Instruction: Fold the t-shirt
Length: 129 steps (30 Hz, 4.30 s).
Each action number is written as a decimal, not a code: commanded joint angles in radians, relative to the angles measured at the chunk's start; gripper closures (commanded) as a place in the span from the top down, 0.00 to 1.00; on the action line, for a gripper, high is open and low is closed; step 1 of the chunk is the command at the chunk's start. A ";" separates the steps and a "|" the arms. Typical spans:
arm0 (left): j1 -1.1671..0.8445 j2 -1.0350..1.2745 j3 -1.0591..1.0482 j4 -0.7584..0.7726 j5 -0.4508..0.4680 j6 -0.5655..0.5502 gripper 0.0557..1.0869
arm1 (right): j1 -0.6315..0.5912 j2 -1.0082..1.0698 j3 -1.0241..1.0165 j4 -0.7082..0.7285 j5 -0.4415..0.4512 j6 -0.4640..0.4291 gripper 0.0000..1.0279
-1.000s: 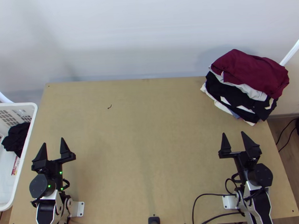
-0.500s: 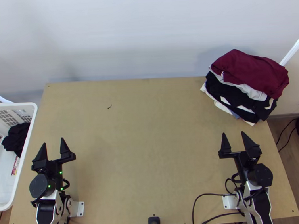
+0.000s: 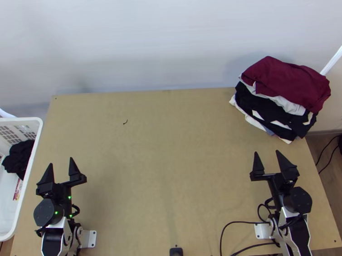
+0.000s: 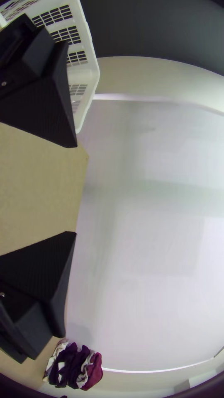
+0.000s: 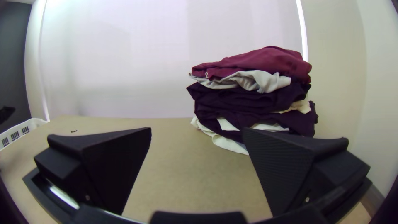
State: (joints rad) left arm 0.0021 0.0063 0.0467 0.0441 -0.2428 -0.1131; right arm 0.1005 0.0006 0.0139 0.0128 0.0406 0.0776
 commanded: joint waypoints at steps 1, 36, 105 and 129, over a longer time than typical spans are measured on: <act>0.007 -0.006 -0.031 -0.013 0.008 -0.016 0.95 | -0.007 -0.002 -0.005 -0.020 0.008 -0.007 0.96; 0.095 0.383 0.611 -0.268 -0.089 0.136 0.95 | -0.007 -0.002 -0.005 -0.020 0.008 -0.007 0.96; 0.995 2.824 2.174 -0.443 0.416 0.265 0.03 | -0.007 -0.002 -0.005 -0.020 0.008 -0.007 0.96; 1.085 1.940 2.013 -0.647 0.609 0.184 0.03 | -0.007 -0.002 -0.005 -0.020 0.008 -0.007 0.96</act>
State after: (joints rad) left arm 1.0821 2.0476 2.0857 -0.5915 0.3454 0.1047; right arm 0.1005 0.0006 0.0139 0.0124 0.0406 0.0776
